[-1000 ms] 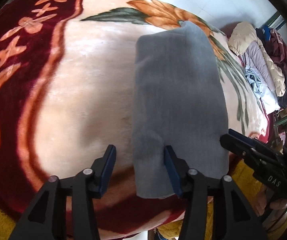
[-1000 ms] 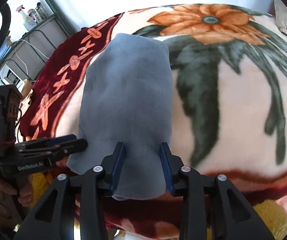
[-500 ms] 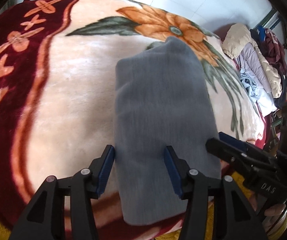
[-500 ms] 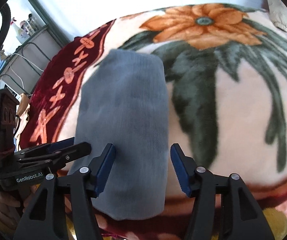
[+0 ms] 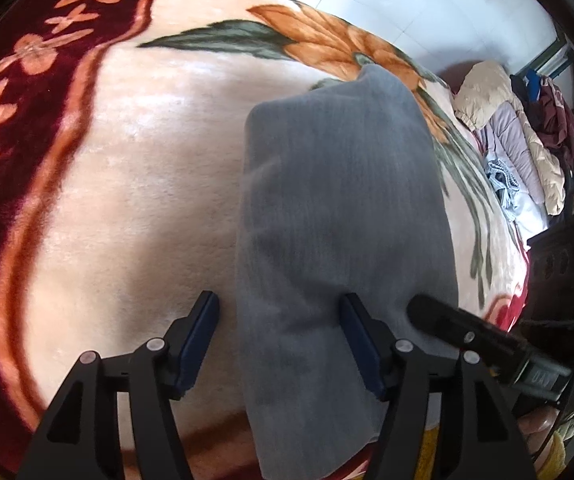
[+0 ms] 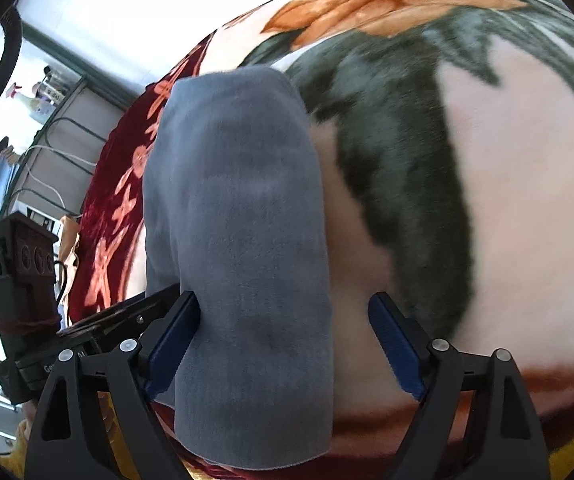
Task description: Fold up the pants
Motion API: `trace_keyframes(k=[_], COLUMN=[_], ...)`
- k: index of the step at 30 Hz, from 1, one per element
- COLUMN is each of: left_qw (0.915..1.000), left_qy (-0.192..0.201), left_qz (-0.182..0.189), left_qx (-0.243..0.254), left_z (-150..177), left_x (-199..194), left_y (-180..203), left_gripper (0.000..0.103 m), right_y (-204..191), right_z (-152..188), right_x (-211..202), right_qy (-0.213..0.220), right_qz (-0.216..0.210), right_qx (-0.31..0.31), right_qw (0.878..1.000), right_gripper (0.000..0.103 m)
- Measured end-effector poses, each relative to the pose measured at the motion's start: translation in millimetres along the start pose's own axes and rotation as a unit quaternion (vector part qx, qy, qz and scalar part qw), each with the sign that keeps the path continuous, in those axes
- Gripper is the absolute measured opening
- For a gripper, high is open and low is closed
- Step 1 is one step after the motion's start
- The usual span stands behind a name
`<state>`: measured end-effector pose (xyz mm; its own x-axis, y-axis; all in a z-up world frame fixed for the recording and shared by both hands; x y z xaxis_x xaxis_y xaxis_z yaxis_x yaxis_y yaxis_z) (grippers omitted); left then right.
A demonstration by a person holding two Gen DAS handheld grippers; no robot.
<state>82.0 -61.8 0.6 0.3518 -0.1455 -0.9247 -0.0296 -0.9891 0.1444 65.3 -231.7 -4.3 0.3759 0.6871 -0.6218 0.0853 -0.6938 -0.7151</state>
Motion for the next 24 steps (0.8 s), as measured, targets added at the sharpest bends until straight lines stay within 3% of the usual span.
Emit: trace_keyframes(k=[1, 2, 3, 4, 8, 10, 16, 24], left_qw=[1.0, 1.0, 0.9999, 0.9996, 0.9995, 0.9993, 0.9984, 0.9965], left_qy=[0.001, 0.002, 0.003, 0.002, 0.008, 0.016, 0.051, 0.08], left_qz=[0.002, 0.003, 0.01, 0.025, 0.03, 0.028, 0.014, -0.023], left_qx=[0.0, 0.002, 0.006, 0.009, 0.01, 0.017, 0.021, -0.002], left_z=[-0.2, -0.2, -0.2, 0.3, 0.1, -0.6, -8.1, -35.1], left_x=[0.2, 0.5, 0.1, -0.6, -6.3, -13.5, -44.2, -78.1], left_y=[0.6, 2.4, 4.1, 6.2, 8.3, 9.2, -0.2, -50.9], left_gripper=[0.066, 0.064, 0.053, 0.043, 0.036, 0.03, 0.027, 0.028], right_y=[-1.6, -4.8, -7.4, -9.1, -14.3, -22.5, -57.2, -109.0], right_z=[0.6, 1.4, 2.5, 3.0, 3.3, 3.1, -3.2, -31.8], right_x=[2.1, 4.4, 5.8, 5.9, 0.2, -3.2, -8.1, 35.5], right_qy=[-0.001, -0.004, -0.008, -0.005, 0.005, 0.01, 0.023, 0.011], right_qz=[-0.001, -0.011, -0.024, -0.019, -0.025, -0.022, -0.049, -0.075], right_qx=[-0.004, -0.01, -0.009, -0.011, -0.02, -0.032, -0.065, -0.092], right_qw=[1.0, 1.0, 1.0, 1.0, 0.999, 0.999, 0.996, 0.993], right_gripper=[0.084, 0.074, 0.064, 0.063, 0.052, 0.05, 0.048, 0.048])
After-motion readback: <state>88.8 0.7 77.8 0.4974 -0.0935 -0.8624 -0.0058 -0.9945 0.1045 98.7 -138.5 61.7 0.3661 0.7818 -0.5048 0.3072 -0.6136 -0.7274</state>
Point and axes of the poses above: each gripper's, at about its wrist camera, not at the fingertips, and x roughly the way its jaws point, y to its right, z to its underside, the point moved 2 cm from there along x, roughly the way its jaws point, and after that the axes turned 15 degrees about -z, right-handed, at the moved point
